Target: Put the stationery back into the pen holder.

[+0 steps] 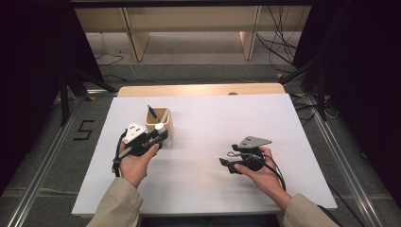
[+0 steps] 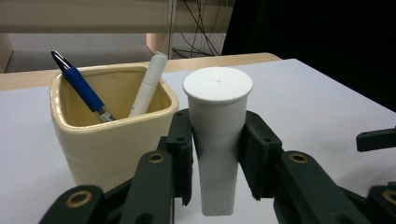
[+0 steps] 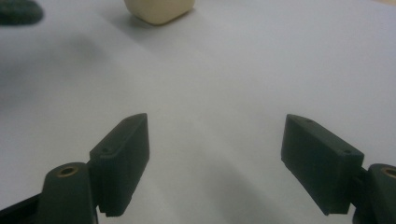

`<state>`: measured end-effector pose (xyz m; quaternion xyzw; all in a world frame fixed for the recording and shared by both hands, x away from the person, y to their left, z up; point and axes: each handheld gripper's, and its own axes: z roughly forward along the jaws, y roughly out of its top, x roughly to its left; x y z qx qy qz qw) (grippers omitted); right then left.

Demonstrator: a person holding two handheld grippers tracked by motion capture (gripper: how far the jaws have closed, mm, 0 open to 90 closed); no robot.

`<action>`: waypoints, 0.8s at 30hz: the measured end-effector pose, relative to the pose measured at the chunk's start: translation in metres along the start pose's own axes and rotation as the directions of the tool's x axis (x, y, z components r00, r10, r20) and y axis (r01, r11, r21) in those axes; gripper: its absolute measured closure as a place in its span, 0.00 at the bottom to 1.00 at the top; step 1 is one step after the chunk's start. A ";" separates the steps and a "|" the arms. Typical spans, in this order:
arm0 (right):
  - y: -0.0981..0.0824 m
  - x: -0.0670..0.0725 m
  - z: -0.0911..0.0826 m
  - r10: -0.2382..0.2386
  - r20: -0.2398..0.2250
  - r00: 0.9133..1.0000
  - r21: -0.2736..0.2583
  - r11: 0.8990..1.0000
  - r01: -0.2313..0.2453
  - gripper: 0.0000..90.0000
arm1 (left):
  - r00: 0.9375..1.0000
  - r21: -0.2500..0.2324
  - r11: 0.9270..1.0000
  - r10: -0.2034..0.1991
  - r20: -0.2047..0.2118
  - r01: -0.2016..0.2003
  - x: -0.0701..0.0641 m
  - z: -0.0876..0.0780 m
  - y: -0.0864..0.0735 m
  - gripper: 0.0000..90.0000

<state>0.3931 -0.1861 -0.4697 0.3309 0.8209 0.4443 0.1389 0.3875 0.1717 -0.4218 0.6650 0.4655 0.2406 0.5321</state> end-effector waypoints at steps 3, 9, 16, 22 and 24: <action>-0.001 -0.001 -0.002 0.002 0.004 1.000 -0.003 1.000 -0.002 0.27 | 1.000 -0.004 1.000 0.000 -0.005 0.000 0.002 -0.001 0.001 0.75; -0.003 -0.003 -0.004 0.005 0.005 1.000 -0.001 1.000 -0.005 0.27 | 1.000 -0.008 1.000 0.004 -0.015 -0.005 0.004 -0.003 0.003 0.75; -0.005 -0.005 -0.008 0.007 0.011 1.000 -0.007 1.000 -0.007 0.27 | 0.999 -0.013 1.000 0.014 -0.029 -0.014 0.006 -0.003 0.006 0.75; -0.006 -0.006 -0.011 0.009 0.015 1.000 -0.006 1.000 -0.009 0.27 | 0.999 -0.014 1.000 0.016 -0.037 -0.017 0.009 -0.004 0.007 0.75; -0.006 -0.006 -0.012 0.012 0.018 1.000 -0.005 1.000 -0.012 0.27 | 0.999 -0.019 1.000 0.010 -0.038 -0.010 0.009 -0.003 0.008 0.75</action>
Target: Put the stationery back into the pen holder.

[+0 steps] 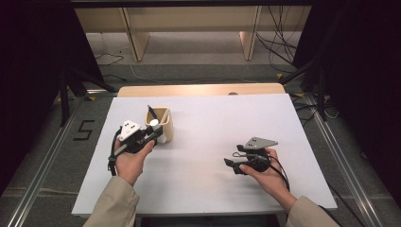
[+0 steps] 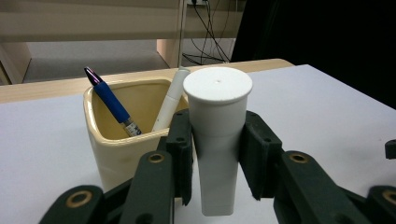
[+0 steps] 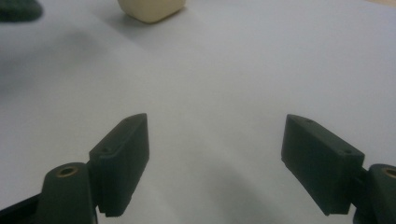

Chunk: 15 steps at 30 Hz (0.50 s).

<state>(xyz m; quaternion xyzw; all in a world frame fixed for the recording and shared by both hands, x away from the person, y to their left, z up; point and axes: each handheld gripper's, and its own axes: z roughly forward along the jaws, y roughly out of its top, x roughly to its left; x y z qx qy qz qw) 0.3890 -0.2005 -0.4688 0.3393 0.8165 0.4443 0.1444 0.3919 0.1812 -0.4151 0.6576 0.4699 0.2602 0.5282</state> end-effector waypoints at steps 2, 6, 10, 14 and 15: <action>0.000 -0.001 -0.001 -0.001 0.000 1.000 0.001 1.000 0.001 0.27 | 1.000 -0.001 1.000 0.006 -0.002 -0.006 0.001 0.000 0.001 0.75; -0.001 -0.002 -0.002 0.002 0.002 1.000 0.001 1.000 -0.002 0.27 | 1.000 -0.004 1.000 0.012 -0.008 -0.012 0.001 0.001 0.003 0.75; -0.002 -0.002 -0.003 0.002 0.003 1.000 0.002 1.000 -0.002 0.27 | 1.000 -0.003 1.000 0.013 -0.008 -0.013 0.001 0.002 0.005 0.75; -0.003 -0.003 -0.004 0.002 0.006 1.000 0.000 1.000 -0.002 0.27 | 1.000 -0.004 1.000 0.019 -0.008 -0.019 0.001 0.002 0.006 0.75; -0.003 -0.003 -0.005 0.007 0.007 1.000 0.000 1.000 -0.007 0.27 | 1.000 -0.009 1.000 0.013 -0.009 -0.013 0.001 0.003 0.007 0.75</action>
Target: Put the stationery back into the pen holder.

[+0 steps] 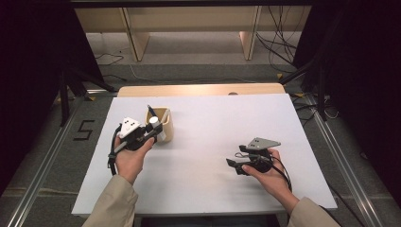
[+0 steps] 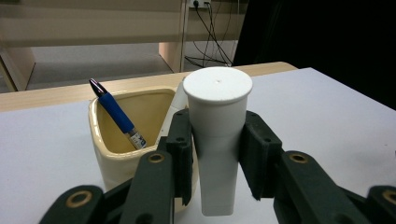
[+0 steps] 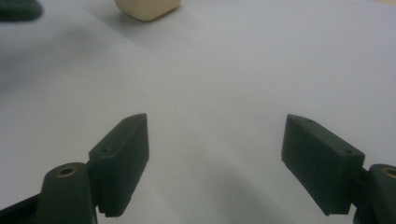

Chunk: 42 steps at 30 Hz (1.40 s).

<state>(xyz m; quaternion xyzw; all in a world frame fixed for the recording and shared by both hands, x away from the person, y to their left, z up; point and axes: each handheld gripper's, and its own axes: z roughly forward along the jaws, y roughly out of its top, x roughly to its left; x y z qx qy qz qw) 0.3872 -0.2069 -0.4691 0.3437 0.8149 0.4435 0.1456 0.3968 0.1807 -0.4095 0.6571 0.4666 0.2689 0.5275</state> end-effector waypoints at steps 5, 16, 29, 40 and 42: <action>-0.001 -0.001 -0.002 0.001 0.003 1.000 0.002 1.000 -0.001 0.27 | 1.000 -0.008 1.000 0.004 0.003 -0.004 0.000 0.000 0.004 0.75; -0.003 -0.004 -0.005 0.008 0.010 1.000 -0.003 1.000 -0.008 0.27 | 1.000 -0.026 1.000 0.004 0.005 -0.004 0.002 0.000 0.012 0.75; -0.005 -0.006 -0.006 0.014 0.017 1.000 -0.001 1.000 -0.014 0.27 | 1.000 -0.043 0.999 0.009 -0.006 -0.010 0.003 0.001 0.020 0.75; -0.006 -0.008 -0.008 0.016 0.021 1.000 0.002 1.000 -0.016 0.26 | 1.000 -0.057 0.998 0.005 -0.012 -0.005 0.005 0.002 0.026 0.75; -0.006 -0.008 -0.007 0.018 0.021 1.000 0.001 1.000 -0.018 0.26 | 1.000 -0.060 0.998 0.004 -0.014 -0.005 0.005 0.002 0.028 0.75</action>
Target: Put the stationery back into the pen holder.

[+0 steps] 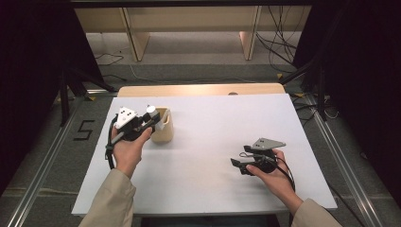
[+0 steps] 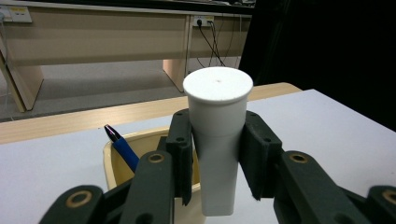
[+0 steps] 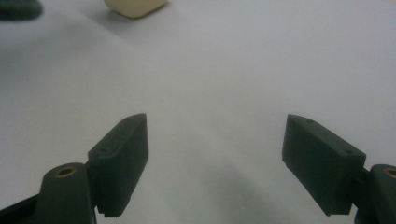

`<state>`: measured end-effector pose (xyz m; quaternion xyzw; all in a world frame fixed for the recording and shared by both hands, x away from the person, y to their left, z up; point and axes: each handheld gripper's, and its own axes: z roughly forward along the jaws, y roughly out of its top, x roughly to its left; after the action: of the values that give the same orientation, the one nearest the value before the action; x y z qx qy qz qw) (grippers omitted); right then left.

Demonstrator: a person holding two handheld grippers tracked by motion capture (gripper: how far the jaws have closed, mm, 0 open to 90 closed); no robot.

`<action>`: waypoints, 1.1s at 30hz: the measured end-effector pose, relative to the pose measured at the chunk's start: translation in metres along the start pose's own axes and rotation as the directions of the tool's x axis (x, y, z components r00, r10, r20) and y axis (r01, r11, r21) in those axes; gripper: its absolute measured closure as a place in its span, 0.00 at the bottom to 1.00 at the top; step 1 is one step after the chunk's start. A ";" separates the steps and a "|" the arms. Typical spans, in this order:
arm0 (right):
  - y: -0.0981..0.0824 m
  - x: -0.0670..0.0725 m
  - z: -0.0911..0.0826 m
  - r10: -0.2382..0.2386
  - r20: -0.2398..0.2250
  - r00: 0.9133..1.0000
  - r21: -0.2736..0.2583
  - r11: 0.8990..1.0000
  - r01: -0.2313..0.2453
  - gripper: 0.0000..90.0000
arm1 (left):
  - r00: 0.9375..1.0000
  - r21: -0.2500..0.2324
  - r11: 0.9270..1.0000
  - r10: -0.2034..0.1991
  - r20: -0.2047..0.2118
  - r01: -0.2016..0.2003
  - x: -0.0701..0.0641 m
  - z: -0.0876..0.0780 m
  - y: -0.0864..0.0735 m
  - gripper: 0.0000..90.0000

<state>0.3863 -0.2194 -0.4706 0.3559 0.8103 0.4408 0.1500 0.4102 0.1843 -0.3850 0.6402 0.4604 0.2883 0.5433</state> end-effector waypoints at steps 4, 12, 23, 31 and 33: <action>0.000 0.000 0.000 0.000 -0.001 1.000 0.000 1.000 0.000 0.26 | 1.000 -0.005 1.000 0.000 -0.003 0.000 0.001 0.001 0.002 0.75; 0.000 -0.001 0.000 0.001 0.000 1.000 0.002 1.000 -0.001 0.26 | 1.000 -0.013 1.000 0.001 -0.013 -0.002 0.002 0.002 0.006 0.75; -0.001 -0.001 0.000 0.002 0.000 1.000 0.004 1.000 -0.002 0.26 | 1.000 -0.018 1.000 0.013 -0.025 -0.013 0.005 0.005 0.010 0.75; -0.001 -0.001 0.000 0.005 0.000 1.000 0.001 1.000 -0.005 0.26 | 0.999 -0.013 1.000 0.021 -0.038 -0.021 0.006 0.007 0.011 0.75; -0.001 -0.001 0.000 0.006 0.000 1.000 0.001 1.000 -0.006 0.26 | 0.999 -0.015 1.000 0.022 -0.040 -0.023 0.007 0.008 0.011 0.75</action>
<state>0.3868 -0.2202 -0.4713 0.3584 0.8094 0.4408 0.1486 0.4230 0.1872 -0.3774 0.6350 0.4616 0.3108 0.5358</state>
